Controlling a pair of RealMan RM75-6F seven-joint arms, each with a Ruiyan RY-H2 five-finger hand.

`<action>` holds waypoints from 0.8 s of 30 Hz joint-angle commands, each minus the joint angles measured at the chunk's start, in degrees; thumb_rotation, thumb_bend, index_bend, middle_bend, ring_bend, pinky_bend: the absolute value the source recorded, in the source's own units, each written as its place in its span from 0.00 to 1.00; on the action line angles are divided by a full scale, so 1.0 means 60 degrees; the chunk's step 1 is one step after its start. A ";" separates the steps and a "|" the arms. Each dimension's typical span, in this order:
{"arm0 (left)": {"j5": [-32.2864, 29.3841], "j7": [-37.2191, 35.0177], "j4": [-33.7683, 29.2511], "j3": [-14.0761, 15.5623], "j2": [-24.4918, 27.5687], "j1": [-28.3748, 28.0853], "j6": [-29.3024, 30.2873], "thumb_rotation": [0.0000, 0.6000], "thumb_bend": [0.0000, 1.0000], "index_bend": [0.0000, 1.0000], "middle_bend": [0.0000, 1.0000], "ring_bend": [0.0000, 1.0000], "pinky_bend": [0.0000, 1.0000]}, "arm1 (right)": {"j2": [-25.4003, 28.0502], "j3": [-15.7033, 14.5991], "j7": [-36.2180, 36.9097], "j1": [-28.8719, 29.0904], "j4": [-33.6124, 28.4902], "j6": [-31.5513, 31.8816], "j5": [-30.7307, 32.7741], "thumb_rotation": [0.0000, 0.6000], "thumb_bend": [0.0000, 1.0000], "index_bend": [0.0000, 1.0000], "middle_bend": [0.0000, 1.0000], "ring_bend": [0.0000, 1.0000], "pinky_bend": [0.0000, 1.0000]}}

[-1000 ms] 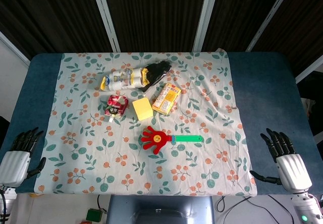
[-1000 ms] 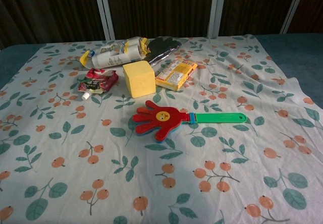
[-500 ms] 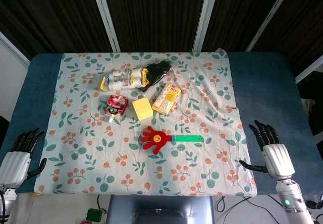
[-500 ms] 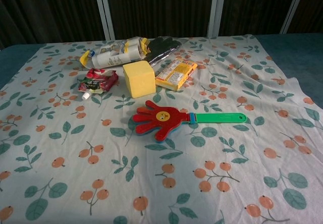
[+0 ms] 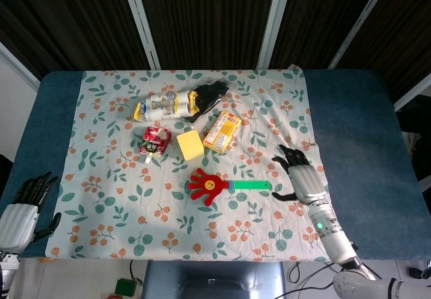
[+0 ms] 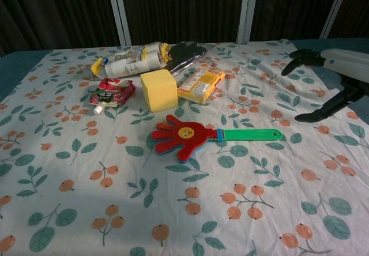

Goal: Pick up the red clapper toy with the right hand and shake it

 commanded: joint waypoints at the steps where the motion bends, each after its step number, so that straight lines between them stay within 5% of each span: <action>1: 0.0021 -0.0045 0.0008 0.0009 0.0012 -0.0002 0.0003 1.00 0.41 0.00 0.00 0.00 0.09 | -0.0548 0.0184 -0.0558 0.0460 0.0247 -0.0419 0.0814 0.92 0.29 0.38 0.00 0.00 0.00; 24: 0.0027 -0.0080 0.0006 0.0032 0.0031 -0.0035 -0.0067 1.00 0.41 0.00 0.00 0.00 0.09 | -0.2577 0.0061 -0.0994 0.1870 0.2085 -0.0969 0.2318 1.00 0.33 0.51 0.00 0.00 0.00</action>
